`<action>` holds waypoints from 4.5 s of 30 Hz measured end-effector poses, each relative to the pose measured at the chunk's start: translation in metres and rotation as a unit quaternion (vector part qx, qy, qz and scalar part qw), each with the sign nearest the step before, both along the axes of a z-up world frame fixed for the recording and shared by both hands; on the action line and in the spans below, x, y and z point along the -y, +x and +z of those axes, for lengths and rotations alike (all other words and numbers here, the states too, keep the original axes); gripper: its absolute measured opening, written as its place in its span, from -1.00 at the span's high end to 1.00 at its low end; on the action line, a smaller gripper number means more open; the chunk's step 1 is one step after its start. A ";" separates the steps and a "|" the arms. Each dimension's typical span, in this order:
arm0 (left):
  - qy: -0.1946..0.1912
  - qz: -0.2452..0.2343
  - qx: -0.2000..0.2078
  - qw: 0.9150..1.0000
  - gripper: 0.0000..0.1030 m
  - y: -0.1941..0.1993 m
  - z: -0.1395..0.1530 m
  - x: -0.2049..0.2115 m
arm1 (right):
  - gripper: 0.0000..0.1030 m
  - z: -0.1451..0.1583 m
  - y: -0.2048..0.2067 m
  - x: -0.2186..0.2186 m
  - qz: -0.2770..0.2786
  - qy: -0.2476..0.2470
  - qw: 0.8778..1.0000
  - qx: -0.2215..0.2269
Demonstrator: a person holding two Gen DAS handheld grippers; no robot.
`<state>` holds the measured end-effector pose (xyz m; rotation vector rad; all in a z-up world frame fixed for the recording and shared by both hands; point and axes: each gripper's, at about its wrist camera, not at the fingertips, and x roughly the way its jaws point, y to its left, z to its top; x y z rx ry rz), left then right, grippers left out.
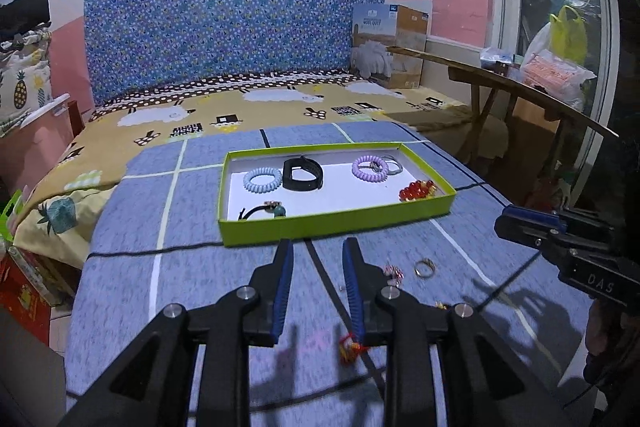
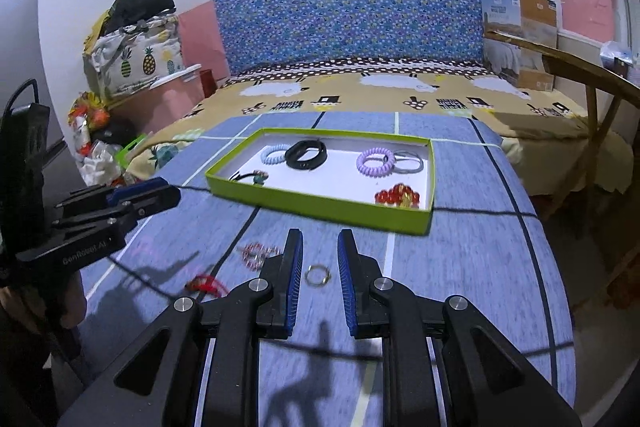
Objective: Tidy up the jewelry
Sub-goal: 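Grasp the red tassel cord with the left tool while the right tool grasps the gold-and-black charm, then carry the red tassel cord and gold charm over the green box with both tools, then open both tools to release the tassel cord and charm inside the box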
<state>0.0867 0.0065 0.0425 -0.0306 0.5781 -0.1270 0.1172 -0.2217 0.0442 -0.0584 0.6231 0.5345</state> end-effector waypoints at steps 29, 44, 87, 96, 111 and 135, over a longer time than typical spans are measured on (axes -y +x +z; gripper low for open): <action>0.003 -0.025 -0.042 0.999 0.31 -0.022 -0.032 0.008 | 0.55 -0.030 -0.025 0.004 0.017 -0.010 0.999 -0.037; 0.025 -0.061 -0.098 0.993 0.21 -0.005 -0.055 0.025 | 0.55 -0.051 -0.015 -0.026 0.071 -0.050 0.994 -0.060; 0.017 -0.061 -0.085 0.994 0.76 -0.006 -0.042 0.023 | 0.59 -0.052 -0.004 -0.019 0.058 -0.052 0.994 -0.075; 0.008 -0.051 -0.064 0.997 0.76 0.000 -0.027 0.019 | 0.59 -0.038 0.003 -0.013 0.043 -0.036 0.996 -0.067; 0.001 -0.009 -0.041 0.999 0.76 0.043 -0.012 -0.001 | 0.59 -0.019 0.040 -0.006 0.017 -0.019 0.999 -0.046; 0.011 0.010 -0.041 0.999 0.76 0.128 -0.017 -0.013 | 0.59 -0.024 0.153 -0.007 -0.029 -0.045 0.997 -0.048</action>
